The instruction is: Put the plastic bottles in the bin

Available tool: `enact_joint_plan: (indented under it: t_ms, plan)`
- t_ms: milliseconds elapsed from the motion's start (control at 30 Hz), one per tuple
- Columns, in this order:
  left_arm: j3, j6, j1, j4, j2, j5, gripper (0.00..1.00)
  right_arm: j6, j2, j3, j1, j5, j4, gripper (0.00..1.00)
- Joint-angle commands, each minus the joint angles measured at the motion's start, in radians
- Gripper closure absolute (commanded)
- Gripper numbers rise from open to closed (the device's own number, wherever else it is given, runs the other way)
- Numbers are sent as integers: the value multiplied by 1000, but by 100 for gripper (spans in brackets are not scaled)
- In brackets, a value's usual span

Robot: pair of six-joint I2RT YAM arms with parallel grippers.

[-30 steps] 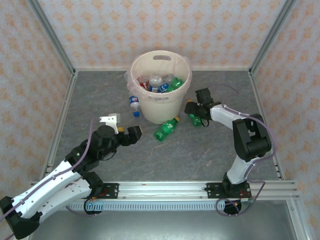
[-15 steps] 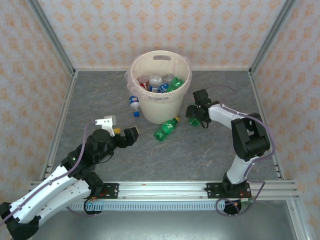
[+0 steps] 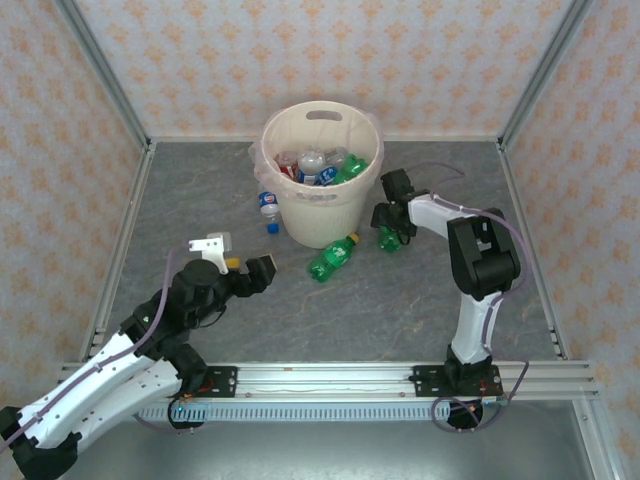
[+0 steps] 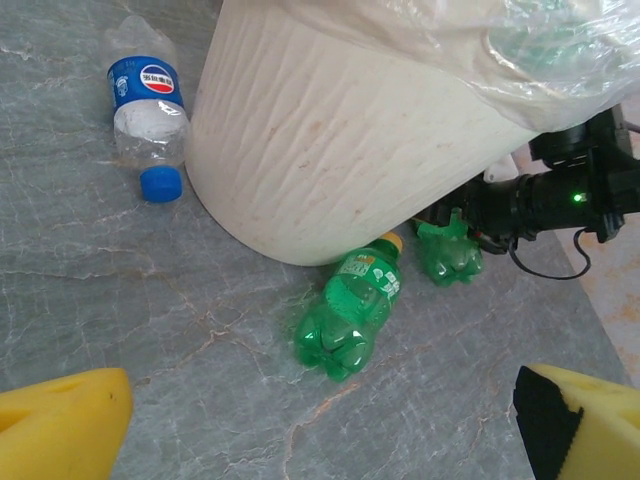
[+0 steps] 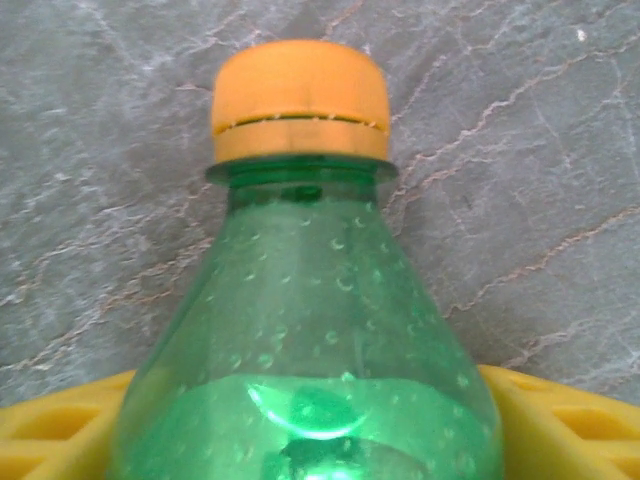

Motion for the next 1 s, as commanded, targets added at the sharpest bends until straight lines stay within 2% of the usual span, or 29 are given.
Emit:
enact_joint_plan:
  t_ms: [0,100,200,367,567,800,967]
  plan:
    - [31,-6,-5,-44,-25,-39,1,9,2,20,-8,-10,-22,31]
    - [40,-16,-5,-57,-55,-75,1,20,-37,-11,-11,-11,-7,37]
    - [44,-26,-6,-62,-88,-112,1,32,-93,-58,-15,-7,15,39]
    - [50,-44,-6,-82,-139,-173,1,48,-190,-137,-22,17,41,40]
    - [61,-80,-6,-141,-219,-306,1,71,-378,-217,-26,39,61,40]
    - [64,-110,-6,-165,-287,-400,1,91,-608,-178,-18,28,18,40]
    - [56,-121,-6,-162,-300,-415,1,83,-703,-54,51,111,-23,41]
